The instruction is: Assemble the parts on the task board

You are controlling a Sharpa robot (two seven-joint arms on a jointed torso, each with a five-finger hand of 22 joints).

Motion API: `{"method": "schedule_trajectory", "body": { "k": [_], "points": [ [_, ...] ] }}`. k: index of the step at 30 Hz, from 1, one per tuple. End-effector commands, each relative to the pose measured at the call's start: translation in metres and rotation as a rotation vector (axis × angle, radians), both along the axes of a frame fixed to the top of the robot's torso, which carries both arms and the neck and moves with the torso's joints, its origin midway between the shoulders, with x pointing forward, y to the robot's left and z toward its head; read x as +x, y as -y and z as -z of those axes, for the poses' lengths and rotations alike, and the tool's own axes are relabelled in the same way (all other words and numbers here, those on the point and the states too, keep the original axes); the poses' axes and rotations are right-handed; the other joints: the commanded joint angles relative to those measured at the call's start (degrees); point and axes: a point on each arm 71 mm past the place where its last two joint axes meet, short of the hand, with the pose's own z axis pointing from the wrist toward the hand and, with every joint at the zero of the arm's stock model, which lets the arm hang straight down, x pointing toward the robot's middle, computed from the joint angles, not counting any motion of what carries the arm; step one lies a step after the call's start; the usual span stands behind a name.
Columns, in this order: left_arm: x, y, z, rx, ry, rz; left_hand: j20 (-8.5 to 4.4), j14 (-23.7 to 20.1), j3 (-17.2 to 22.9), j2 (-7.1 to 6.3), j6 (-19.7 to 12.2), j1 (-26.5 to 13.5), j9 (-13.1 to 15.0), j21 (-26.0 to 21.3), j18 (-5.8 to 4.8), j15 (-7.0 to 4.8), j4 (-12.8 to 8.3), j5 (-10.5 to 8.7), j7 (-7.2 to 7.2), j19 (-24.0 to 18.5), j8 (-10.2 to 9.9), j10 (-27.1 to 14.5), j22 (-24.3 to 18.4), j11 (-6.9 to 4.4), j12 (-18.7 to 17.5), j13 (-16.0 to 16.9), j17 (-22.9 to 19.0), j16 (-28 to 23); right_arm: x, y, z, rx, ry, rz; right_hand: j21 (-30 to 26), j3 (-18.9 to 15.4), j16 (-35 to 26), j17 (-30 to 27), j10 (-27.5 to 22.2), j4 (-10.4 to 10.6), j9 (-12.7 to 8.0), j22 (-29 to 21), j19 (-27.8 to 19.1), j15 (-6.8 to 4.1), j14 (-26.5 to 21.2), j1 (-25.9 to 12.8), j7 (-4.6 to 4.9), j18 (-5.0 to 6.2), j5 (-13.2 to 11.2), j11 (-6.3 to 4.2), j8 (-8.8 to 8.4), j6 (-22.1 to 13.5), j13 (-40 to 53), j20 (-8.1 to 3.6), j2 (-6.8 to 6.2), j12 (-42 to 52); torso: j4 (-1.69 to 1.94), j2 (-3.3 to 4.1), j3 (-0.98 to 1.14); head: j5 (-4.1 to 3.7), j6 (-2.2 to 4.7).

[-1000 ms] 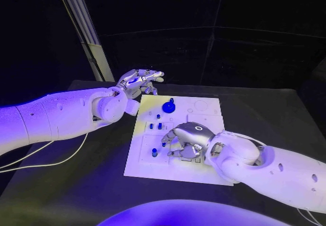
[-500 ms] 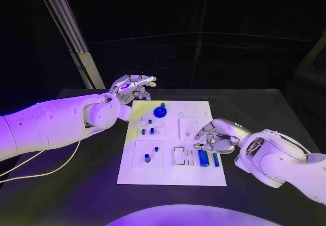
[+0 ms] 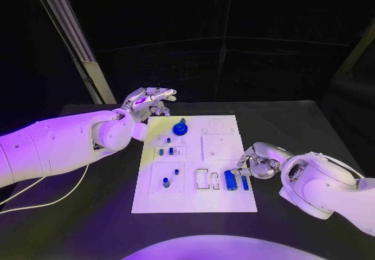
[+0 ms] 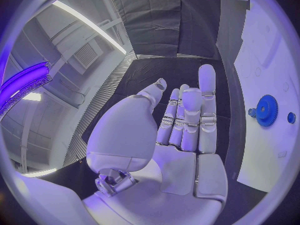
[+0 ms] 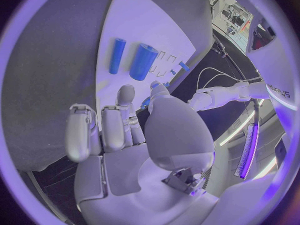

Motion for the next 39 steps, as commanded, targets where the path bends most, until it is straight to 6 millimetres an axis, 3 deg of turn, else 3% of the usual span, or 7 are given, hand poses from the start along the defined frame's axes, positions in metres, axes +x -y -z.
{"method": "schedule_trajectory", "body": {
  "k": [1, 8, 26, 32, 39],
  "points": [
    [0.000, 0.001, -0.001, -0.010, 0.003, 0.010, 0.10, -0.39, -0.46, 0.15, -0.33, 0.32, -0.07, -0.26, 0.38, -0.20, 0.00, -0.39, 0.07, 0.48, 0.20, -0.32, -0.08, 0.04, 0.17, -0.09, -0.07, 0.09, -0.003, -0.002, 0.005, -0.100, -0.023, 0.003, 0.21, -0.75, 0.08, 0.16, -0.46, -0.01, 0.14, 1.27, 0.29, -0.06, 1.85, -0.64, 0.01, -0.86, -0.41, 0.00, 0.43, -0.64, 0.79, 0.06, -0.08, 0.34, 0.03, 0.01, -0.04, -0.18, -0.07],
    [0.000, 0.001, -0.001, -0.011, 0.003, 0.011, 0.11, -0.44, -0.74, 0.13, -0.38, 0.33, -0.06, -0.35, 0.37, -0.18, 0.10, -0.42, 0.08, 0.51, 0.28, -0.40, -0.16, 0.05, 0.27, -0.10, -0.17, 0.10, -0.008, -0.013, 0.011, -0.125, -0.026, -0.035, 0.35, -1.66, 0.48, 0.92, 0.74, -0.04, 0.33, 1.56, 0.40, -0.11, 1.97, -0.66, -0.10, -0.92, -0.47, -0.09, 1.20, -0.76, 4.57, 0.04, -0.07, 3.22, 0.12, 0.02, 0.01, -0.27, -0.21],
    [-0.002, -0.001, 0.003, -0.001, -0.009, 0.011, 0.11, -0.46, -0.92, 0.11, -0.41, 0.26, -0.06, -0.40, 0.37, -0.17, 0.19, -0.43, 0.09, 0.53, 0.31, -0.44, -0.20, 0.07, 0.33, -0.10, -0.20, 0.12, -0.008, -0.028, 0.019, -0.186, -0.021, -0.083, 0.74, -2.87, 1.96, 3.65, 2.44, -0.09, 0.77, 2.38, 0.78, -0.26, 2.42, -0.04, -0.38, -1.08, -0.44, -0.32, 2.93, -0.74, 10.66, -0.07, 0.55, 7.92, 0.07, -0.01, -0.07, 0.04, -0.57],
    [-0.002, 0.000, 0.003, -0.004, -0.010, 0.018, 0.11, -0.46, -0.92, 0.11, -0.41, 0.26, -0.06, -0.40, 0.37, -0.17, 0.19, -0.43, 0.09, 0.53, 0.31, -0.44, -0.20, 0.07, 0.33, -0.10, -0.20, 0.12, -0.007, -0.033, 0.023, -0.263, 0.005, -0.099, 1.04, -2.64, 2.70, 5.09, 2.40, -1.34, 1.20, 3.03, 1.05, -0.45, 2.53, 5.17, -0.59, -1.21, -0.07, -0.56, 4.42, -0.65, 12.75, -0.25, 1.94, 8.65, 0.13, -0.02, -0.13, 0.09, -0.67],
    [-0.002, 0.000, 0.003, -0.005, -0.010, 0.020, 0.11, -0.46, -0.92, 0.11, -0.41, 0.26, -0.06, -0.40, 0.37, -0.17, 0.19, -0.43, 0.09, 0.53, 0.31, -0.44, -0.20, 0.07, 0.33, -0.10, -0.20, 0.12, -0.009, -0.039, 0.027, -0.294, 0.007, -0.111, 1.11, -2.75, 2.94, 5.65, 2.41, -1.90, 1.46, 3.20, 1.10, -0.49, 2.56, 6.89, -0.68, -1.24, 0.17, -0.65, 5.07, -0.32, 13.36, -0.28, 2.46, 8.64, 0.05, 0.02, -0.09, 0.13, -0.58]
  ]
}}
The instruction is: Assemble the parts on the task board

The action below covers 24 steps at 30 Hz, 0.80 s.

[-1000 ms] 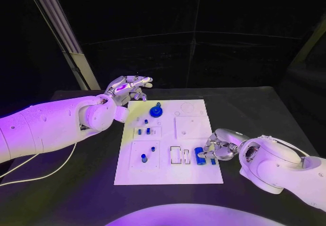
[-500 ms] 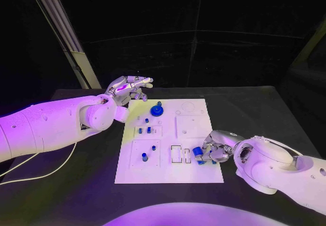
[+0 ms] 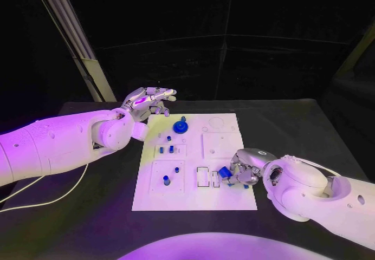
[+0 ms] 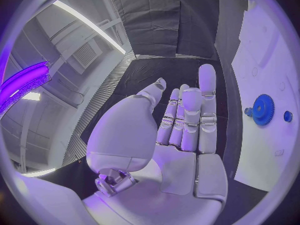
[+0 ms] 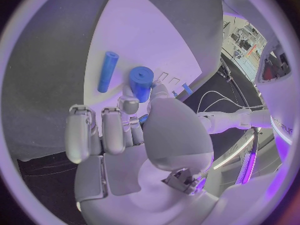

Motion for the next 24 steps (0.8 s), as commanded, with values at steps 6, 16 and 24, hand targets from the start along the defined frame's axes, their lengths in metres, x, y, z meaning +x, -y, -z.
{"method": "schedule_trajectory", "body": {
  "k": [6, 16, 24],
  "points": [
    [-0.001, 0.000, -0.001, -0.011, 0.000, 0.013, -0.10, -0.25, -0.36, 0.11, -0.41, 0.26, -0.06, -0.40, 0.36, 0.04, 0.12, -0.22, 0.09, 0.31, 0.31, -0.44, -0.06, 0.07, 0.33, -0.07, -0.09, 0.12, -0.004, 0.003, 0.010, -0.086, -0.018, 0.016, 0.51, -0.56, 0.60, 0.58, 0.43, 0.00, 0.45, 3.47, 0.63, -0.62, 2.61, 0.90, -0.45, -0.39, 2.42, -0.30, 1.00, 0.95, 0.73, -0.15, 1.07, 0.18, -0.07, 0.00, 0.03, -0.01, 0.03],
    [-0.001, 0.000, -0.001, -0.010, -0.001, 0.012, -0.09, -0.33, -0.59, 0.13, -0.47, 0.28, -0.07, -0.47, 0.36, 0.05, 0.21, -0.21, 0.09, 0.33, 0.37, -0.50, -0.12, 0.07, 0.43, -0.08, -0.27, 0.10, -0.008, 0.000, -0.005, 0.165, 0.040, 0.085, 0.89, -1.76, 0.90, 1.37, 0.91, 1.31, 1.31, 4.27, 1.09, -1.08, 2.67, -0.75, -1.10, -0.55, 7.55, -0.85, 1.59, 2.32, 1.21, -0.56, 2.86, -0.57, -0.05, -0.02, 0.06, -0.10, 0.17],
    [-0.001, 0.001, -0.001, -0.011, -0.002, 0.015, -0.09, -0.33, -0.59, 0.13, -0.47, 0.28, -0.07, -0.47, 0.36, 0.05, 0.21, -0.21, 0.09, 0.33, 0.37, -0.50, -0.12, 0.07, 0.43, -0.08, -0.27, 0.10, -0.009, -0.003, -0.014, 0.296, 0.086, 0.105, 1.00, -1.82, 1.20, 1.98, 1.14, 1.25, 1.58, 4.51, 1.23, -1.24, 2.80, -0.38, -1.32, -0.60, 9.13, -1.05, 1.58, 2.86, 1.39, -0.70, 3.39, -0.83, 0.01, 0.03, 0.05, -0.01, 0.15]
  ]
}}
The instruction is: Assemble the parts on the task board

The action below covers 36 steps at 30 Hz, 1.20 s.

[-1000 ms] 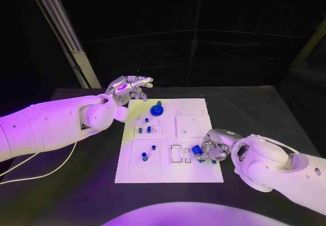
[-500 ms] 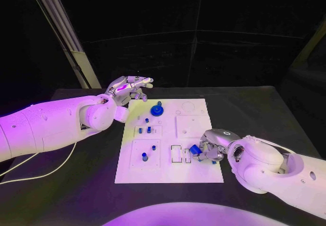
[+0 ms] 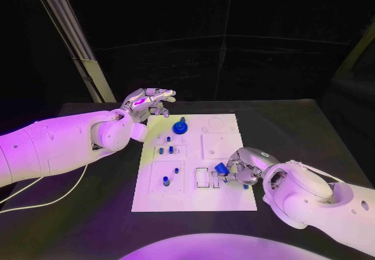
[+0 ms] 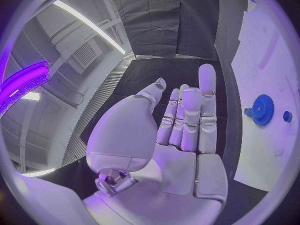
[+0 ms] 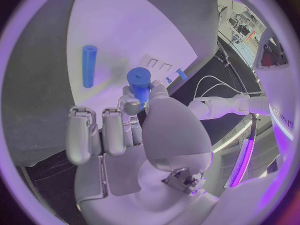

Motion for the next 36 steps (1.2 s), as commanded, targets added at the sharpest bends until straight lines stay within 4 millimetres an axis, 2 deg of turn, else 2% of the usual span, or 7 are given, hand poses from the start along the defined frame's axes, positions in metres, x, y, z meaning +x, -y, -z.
{"method": "schedule_trajectory", "body": {
  "k": [1, 7, 13, 20, 23, 36],
  "points": [
    [0.000, 0.002, -0.001, -0.011, 0.001, 0.013, -0.09, -0.33, -0.32, 0.13, -0.47, 0.28, -0.07, -0.07, 0.36, 0.05, -0.06, -0.21, 0.09, 0.33, 0.37, -0.50, -0.05, 0.06, 0.17, -0.09, -0.05, 0.10, 0.001, -0.002, -0.007, 0.121, 0.036, 0.028, 0.16, -0.29, 0.20, 0.04, 0.19, 0.06, 0.25, 4.52, 0.31, -0.42, 2.79, 0.19, -0.23, -0.62, 0.30, -0.11, 0.08, 0.83, -0.29, -0.18, 0.66, -0.48, 0.06, 0.03, -0.04, 0.15, -0.08],
    [-0.001, 0.002, -0.001, -0.011, 0.001, 0.014, -0.09, -0.33, -0.32, 0.13, -0.47, 0.28, -0.07, -0.07, 0.36, 0.05, -0.06, -0.21, 0.09, 0.33, 0.37, -0.50, -0.05, 0.06, 0.17, -0.09, -0.05, 0.10, 0.000, -0.006, -0.004, 0.124, -0.003, 0.023, 0.16, -0.32, 0.18, 0.05, 0.21, 0.04, 0.42, 4.53, 0.31, -0.51, 2.78, 0.34, -0.37, -0.62, 1.25, -0.23, 0.05, 1.13, -0.37, -0.27, 0.98, -0.87, 0.08, 0.01, -0.09, 0.23, -0.18],
    [-0.001, 0.002, -0.001, -0.012, 0.001, 0.015, -0.09, -0.33, -0.32, 0.13, -0.47, 0.28, -0.07, -0.07, 0.36, 0.05, -0.06, -0.21, 0.09, 0.33, 0.37, -0.50, -0.05, 0.06, 0.17, -0.09, -0.05, 0.10, -0.001, -0.013, -0.002, 0.143, -0.040, 0.018, 0.23, -0.39, 0.30, 0.31, 0.37, 0.08, 0.55, 4.67, 0.40, -0.56, 2.83, 0.33, -0.45, -0.65, 1.66, -0.30, 0.10, 1.39, -0.16, -0.31, 1.09, -0.79, 0.11, 0.03, -0.05, 0.30, -0.17],
    [-0.001, 0.003, -0.001, -0.013, 0.001, 0.017, -0.09, -0.35, -0.39, 0.20, -0.49, 0.36, -0.07, -0.11, 0.36, 0.04, -0.04, -0.19, 0.08, 0.34, 0.41, -0.54, -0.08, 0.06, 0.22, -0.09, -0.09, 0.11, -0.003, -0.023, 0.008, 0.172, -0.193, 0.031, 0.25, -0.53, 0.28, 0.28, 0.47, 0.16, 0.65, 4.72, 0.43, -0.60, 2.83, 0.12, -0.49, -0.66, 1.77, -0.33, 0.12, 1.57, -0.09, -0.35, 1.14, -0.82, 0.12, 0.06, -0.09, 0.38, -0.36],
    [-0.001, 0.004, -0.001, -0.012, 0.001, 0.017, -0.09, -0.35, -0.39, 0.20, -0.49, 0.36, -0.07, -0.11, 0.36, 0.04, -0.04, -0.19, 0.08, 0.34, 0.41, -0.54, -0.08, 0.06, 0.22, -0.09, -0.09, 0.11, -0.004, -0.026, 0.010, 0.180, -0.229, 0.038, 0.26, -0.55, 0.29, 0.31, 0.48, 0.17, 0.66, 4.75, 0.45, -0.60, 2.84, 0.08, -0.49, -0.67, 1.78, -0.33, 0.11, 1.58, -0.10, -0.36, 1.17, -0.84, -0.04, 0.04, -0.02, 0.51, -0.39],
    [-0.001, 0.005, -0.001, -0.012, 0.000, 0.019, -0.09, -0.36, -0.42, 0.27, -0.47, 0.43, -0.06, -0.13, 0.36, 0.04, -0.03, -0.17, 0.05, 0.35, 0.45, -0.55, -0.11, 0.04, 0.26, -0.09, -0.08, 0.13, -0.002, -0.032, 0.013, 0.182, -0.259, 0.063, 0.21, -1.40, 0.18, 0.22, 0.63, 0.22, 1.00, 4.64, 0.38, -0.64, 2.80, -1.39, -0.54, -0.64, 1.14, -0.36, -0.05, 1.86, -0.10, -0.44, 1.40, -1.33, 0.03, -0.02, -0.06, 0.51, -0.33]
  ]
}}
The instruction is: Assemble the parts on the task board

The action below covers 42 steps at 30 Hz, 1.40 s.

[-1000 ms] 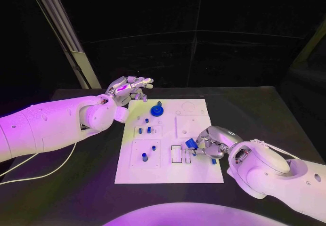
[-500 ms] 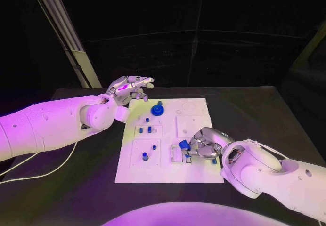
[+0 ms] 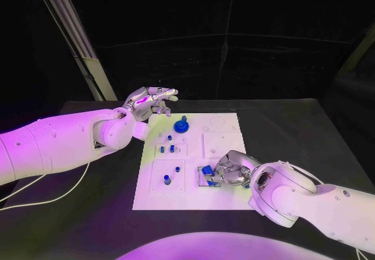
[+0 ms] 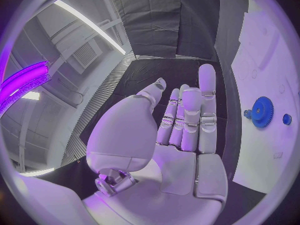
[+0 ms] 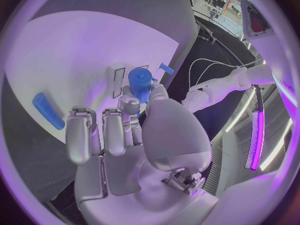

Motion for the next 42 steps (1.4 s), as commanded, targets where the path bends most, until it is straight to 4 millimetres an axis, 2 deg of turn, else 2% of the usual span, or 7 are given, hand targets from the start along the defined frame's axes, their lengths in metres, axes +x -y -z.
{"method": "schedule_trajectory", "body": {
  "k": [1, 11, 16, 21, 27, 31, 42],
  "points": [
    [0.0000, 0.0018, -0.0014, -0.010, 0.002, 0.011, -0.09, -0.36, -0.43, 0.27, -0.47, 0.43, -0.06, -0.14, 0.36, 0.04, -0.02, -0.18, 0.05, 0.35, 0.24, -0.34, -0.04, -0.17, 0.26, -0.05, -0.05, 0.13, 0.0000, -0.0003, 0.0015, -0.005, -0.031, 0.012, 0.21, -0.49, 0.16, -0.05, 0.42, -0.02, 1.01, 4.65, 0.20, -0.39, 2.66, -1.00, -1.00, -0.65, -0.59, -0.13, -0.03, 1.41, -0.01, -0.24, -0.02, -0.40, 0.00, -0.04, -0.02, 0.04, 0.03],
    [0.0000, 0.0025, -0.0013, -0.010, 0.001, 0.013, -0.09, -0.36, -0.43, 0.27, -0.47, 0.43, -0.06, -0.14, 0.36, 0.04, -0.02, -0.18, 0.05, 0.35, 0.24, -0.34, -0.04, -0.17, 0.26, -0.05, -0.05, 0.13, 0.0032, -0.0040, 0.0016, -0.015, -0.002, 0.010, -0.22, -3.85, -0.69, -1.06, -0.39, -0.08, 1.70, 3.86, -0.32, -0.09, 2.40, -4.87, -0.66, -0.46, -9.87, 0.23, -1.12, 0.41, -1.42, -0.08, -0.67, -3.41, 0.02, 0.01, -0.02, 0.01, 0.12],
    [0.0001, 0.0022, -0.0013, -0.009, 0.001, 0.012, -0.09, -0.36, -0.43, 0.27, -0.47, 0.43, -0.06, -0.14, 0.36, 0.04, -0.02, -0.18, 0.05, 0.35, 0.24, -0.34, -0.04, -0.17, 0.26, -0.05, -0.05, 0.13, 0.0045, -0.0044, 0.0016, -0.014, 0.010, 0.009, -0.88, -4.41, -1.74, -2.23, -2.35, 0.23, 2.00, 2.70, -1.07, 0.36, 2.10, -9.52, -0.05, -0.21, -18.66, 0.87, -2.09, -1.07, -4.47, 0.43, -3.52, -7.95, 0.00, -0.03, -0.03, 0.06, 0.08],
    [0.0002, 0.0022, -0.0013, -0.009, 0.000, 0.012, -0.09, -0.36, -0.43, 0.27, -0.47, 0.43, -0.06, -0.14, 0.36, 0.04, -0.02, -0.18, 0.05, 0.35, 0.24, -0.34, -0.04, -0.17, 0.26, -0.05, -0.05, 0.13, 0.0051, -0.0047, 0.0009, -0.013, 0.025, 0.008, -1.19, -0.49, -2.20, -2.54, -3.13, 0.34, 2.04, 2.23, -1.35, 0.64, 2.06, -13.58, 0.30, -0.09, -22.57, 1.11, -2.59, -1.81, -5.89, 0.70, -8.09, -10.18, -0.03, 0.00, 0.02, 0.12, 0.09],
    [0.0004, 0.0021, -0.0012, -0.009, 0.000, 0.012, -0.09, -0.36, -0.43, 0.27, -0.47, 0.43, -0.06, -0.14, 0.36, 0.04, -0.02, -0.18, 0.05, 0.35, 0.24, -0.34, -0.04, -0.17, 0.26, -0.05, -0.05, 0.13, 0.0041, -0.0063, 0.0000, -0.018, 0.032, -0.016, -1.00, 1.25, -1.76, -1.65, -2.52, 0.13, 2.25, 2.67, -1.06, 0.58, 2.28, -12.32, 0.17, -0.19, -22.26, 1.01, -2.34, -1.37, -4.90, 0.70, -7.96, -9.20, -0.07, -0.01, 0.04, 0.07, 0.13],
    [0.0004, 0.0022, -0.0012, -0.009, 0.000, 0.013, -0.09, -0.36, -0.43, 0.27, -0.47, 0.43, -0.06, -0.14, 0.36, 0.04, -0.02, -0.18, 0.05, 0.35, 0.24, -0.34, -0.04, -0.17, 0.26, -0.05, -0.05, 0.13, 0.0024, -0.0079, -0.0005, -0.020, 0.030, -0.043, -0.44, 2.81, -1.08, -0.44, -1.16, -1.01, 3.15, 3.84, -0.33, 0.00, 2.57, -7.28, -0.73, -0.44, -15.47, 0.26, -0.50, 0.78, -2.66, 0.24, -5.43, -6.74, -0.06, -0.02, 0.05, 0.04, 0.14],
    [0.0005, 0.0024, -0.0011, -0.009, -0.001, 0.014, -0.09, -0.36, -0.43, 0.27, -0.47, 0.43, -0.06, -0.14, 0.36, 0.04, -0.02, -0.18, 0.05, 0.35, 0.24, -0.34, -0.04, -0.17, 0.26, -0.05, -0.05, 0.13, 0.0034, -0.0079, -0.0020, -0.058, 0.071, -0.055, 0.20, 3.49, -0.09, 1.40, 0.24, -4.77, 4.84, 5.18, 0.44, -0.85, 2.89, 0.62, -1.80, -0.74, -16.14, -0.75, 2.78, 2.28, -0.37, -0.60, -3.24, -4.53, 0.00, 0.00, -0.01, -0.20, 0.20]
  ]
}}
